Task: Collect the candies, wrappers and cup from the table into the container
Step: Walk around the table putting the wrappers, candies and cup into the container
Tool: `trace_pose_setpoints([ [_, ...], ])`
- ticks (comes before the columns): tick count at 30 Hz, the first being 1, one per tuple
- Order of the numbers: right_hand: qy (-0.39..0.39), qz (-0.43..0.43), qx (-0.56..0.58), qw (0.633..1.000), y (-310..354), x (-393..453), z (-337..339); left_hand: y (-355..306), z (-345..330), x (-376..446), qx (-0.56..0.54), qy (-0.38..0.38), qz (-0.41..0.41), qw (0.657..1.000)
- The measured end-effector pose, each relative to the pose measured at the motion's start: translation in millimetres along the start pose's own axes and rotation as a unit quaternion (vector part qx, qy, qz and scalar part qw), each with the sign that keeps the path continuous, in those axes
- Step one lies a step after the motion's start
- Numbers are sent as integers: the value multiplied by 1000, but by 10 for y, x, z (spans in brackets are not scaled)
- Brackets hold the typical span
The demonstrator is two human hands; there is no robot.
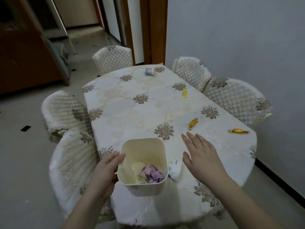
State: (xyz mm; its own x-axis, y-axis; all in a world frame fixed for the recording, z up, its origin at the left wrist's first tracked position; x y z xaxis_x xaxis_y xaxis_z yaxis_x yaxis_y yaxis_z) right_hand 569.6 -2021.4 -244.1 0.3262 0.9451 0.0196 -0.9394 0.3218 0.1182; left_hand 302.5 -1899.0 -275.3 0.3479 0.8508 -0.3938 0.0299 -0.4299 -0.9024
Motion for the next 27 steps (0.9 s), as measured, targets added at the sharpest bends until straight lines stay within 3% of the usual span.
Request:
trace_pose_setpoints([
  [12, 92, 40, 25, 995, 187, 466, -693, 266, 247, 229, -31, -38, 18, 999],
  [21, 269, 90, 20, 959, 1, 677, -1626, 566, 121, 186, -44, -121, 37, 991],
  [27, 260, 90, -14, 961, -128, 648, -1932, 662, 44, 146, -35, -137, 40, 989],
])
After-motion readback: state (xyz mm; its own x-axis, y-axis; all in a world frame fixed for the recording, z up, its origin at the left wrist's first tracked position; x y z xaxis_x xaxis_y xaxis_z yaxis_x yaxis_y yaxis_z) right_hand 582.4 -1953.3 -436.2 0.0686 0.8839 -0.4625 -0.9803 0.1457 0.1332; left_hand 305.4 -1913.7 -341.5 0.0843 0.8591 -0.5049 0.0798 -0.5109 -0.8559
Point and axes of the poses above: each hand's wrist, its own x-axis towards the middle knuckle, its own z-axis out of the back of the hand, y = z × x, the point moved 2 cm from there along x, towards the middle knuckle, and after that the axes turned 3 degrees about y, right-handed, at the moved point
